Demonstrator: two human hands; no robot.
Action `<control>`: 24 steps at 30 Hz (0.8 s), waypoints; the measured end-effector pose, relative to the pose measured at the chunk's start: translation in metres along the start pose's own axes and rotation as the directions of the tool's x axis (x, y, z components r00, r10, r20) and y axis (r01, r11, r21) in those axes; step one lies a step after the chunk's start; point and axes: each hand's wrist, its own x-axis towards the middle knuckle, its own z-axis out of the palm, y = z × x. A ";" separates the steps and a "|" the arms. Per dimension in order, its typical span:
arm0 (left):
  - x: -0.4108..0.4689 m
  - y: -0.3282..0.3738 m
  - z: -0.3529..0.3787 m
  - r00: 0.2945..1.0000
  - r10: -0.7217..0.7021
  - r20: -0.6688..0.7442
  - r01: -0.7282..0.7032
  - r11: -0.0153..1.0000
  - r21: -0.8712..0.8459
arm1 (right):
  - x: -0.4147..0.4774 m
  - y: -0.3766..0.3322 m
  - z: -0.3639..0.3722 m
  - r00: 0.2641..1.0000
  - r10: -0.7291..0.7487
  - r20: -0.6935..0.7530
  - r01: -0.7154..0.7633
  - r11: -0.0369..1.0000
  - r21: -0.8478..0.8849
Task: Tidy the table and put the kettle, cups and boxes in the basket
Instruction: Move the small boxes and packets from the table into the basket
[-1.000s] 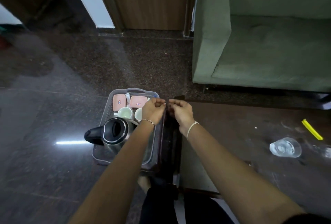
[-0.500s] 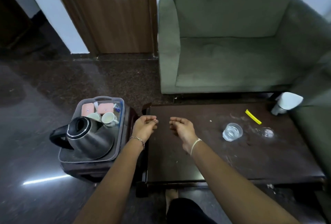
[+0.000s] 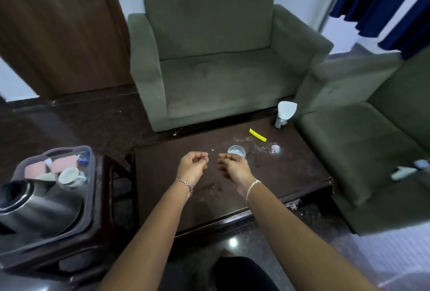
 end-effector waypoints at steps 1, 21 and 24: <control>0.003 0.000 0.014 1.000 0.000 0.016 -0.001 1.000 0.004 | 0.006 -0.002 -0.012 1.000 0.009 -0.024 -0.009 1.000 0.009; 0.196 0.007 0.235 0.990 -0.129 -0.054 0.138 0.963 0.233 | 0.276 -0.049 -0.187 0.988 0.114 -0.100 -0.141 0.934 -0.328; 0.219 -0.001 0.248 0.988 -0.146 -0.046 0.153 0.945 0.290 | 0.312 -0.043 -0.200 0.988 0.117 -0.100 -0.153 0.818 -0.554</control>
